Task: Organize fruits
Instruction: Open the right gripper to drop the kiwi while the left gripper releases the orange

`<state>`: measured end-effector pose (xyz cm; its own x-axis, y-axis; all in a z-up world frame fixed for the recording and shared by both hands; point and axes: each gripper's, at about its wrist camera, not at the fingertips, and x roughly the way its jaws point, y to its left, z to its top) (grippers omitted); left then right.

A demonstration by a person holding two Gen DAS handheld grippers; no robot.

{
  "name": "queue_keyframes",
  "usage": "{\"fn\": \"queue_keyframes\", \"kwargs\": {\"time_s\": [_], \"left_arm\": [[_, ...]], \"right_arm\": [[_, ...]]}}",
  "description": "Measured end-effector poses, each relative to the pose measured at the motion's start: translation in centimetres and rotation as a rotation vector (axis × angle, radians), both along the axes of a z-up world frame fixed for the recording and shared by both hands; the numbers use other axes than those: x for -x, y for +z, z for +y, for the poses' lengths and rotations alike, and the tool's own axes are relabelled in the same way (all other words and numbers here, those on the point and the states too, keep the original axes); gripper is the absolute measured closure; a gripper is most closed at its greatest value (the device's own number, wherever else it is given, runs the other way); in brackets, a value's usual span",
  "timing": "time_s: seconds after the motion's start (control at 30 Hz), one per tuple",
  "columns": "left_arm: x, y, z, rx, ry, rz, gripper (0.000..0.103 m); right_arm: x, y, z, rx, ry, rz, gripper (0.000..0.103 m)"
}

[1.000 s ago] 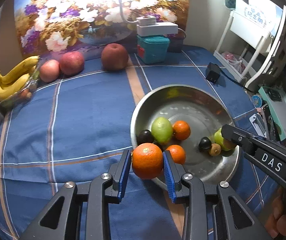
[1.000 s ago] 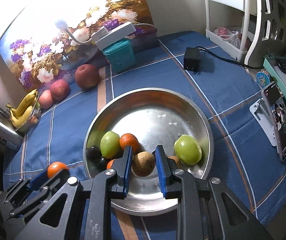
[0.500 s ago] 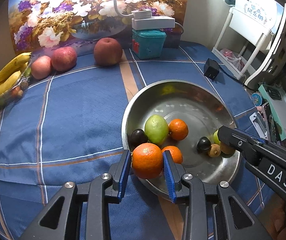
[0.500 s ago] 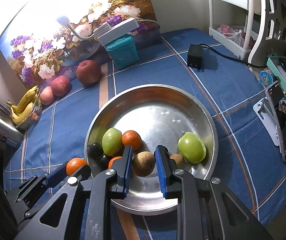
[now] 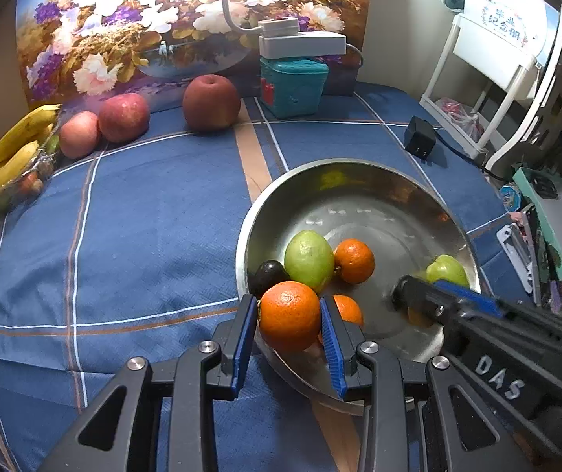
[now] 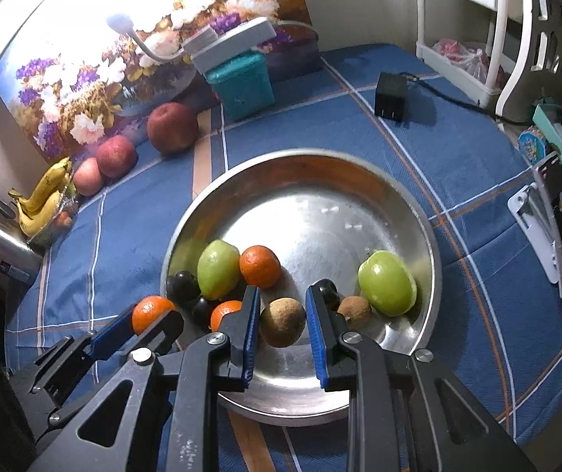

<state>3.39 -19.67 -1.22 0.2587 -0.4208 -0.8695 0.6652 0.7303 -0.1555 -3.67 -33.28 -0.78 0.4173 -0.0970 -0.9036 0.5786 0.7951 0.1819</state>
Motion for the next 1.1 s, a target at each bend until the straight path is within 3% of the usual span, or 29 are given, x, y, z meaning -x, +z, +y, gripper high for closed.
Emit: {"fn": "queue_keyframes", "kwargs": {"time_s": [0.63, 1.1], "left_arm": [[-0.5, -1.3, -0.1, -0.008, 0.014, 0.038, 0.066], [-0.3, -0.3, -0.1, 0.009, 0.003, 0.035, 0.064]], "right_arm": [[-0.6, -3.4, -0.3, -0.073, -0.009, 0.098, 0.078], [-0.3, -2.2, -0.5, -0.056, -0.024, 0.075, 0.078]]}}
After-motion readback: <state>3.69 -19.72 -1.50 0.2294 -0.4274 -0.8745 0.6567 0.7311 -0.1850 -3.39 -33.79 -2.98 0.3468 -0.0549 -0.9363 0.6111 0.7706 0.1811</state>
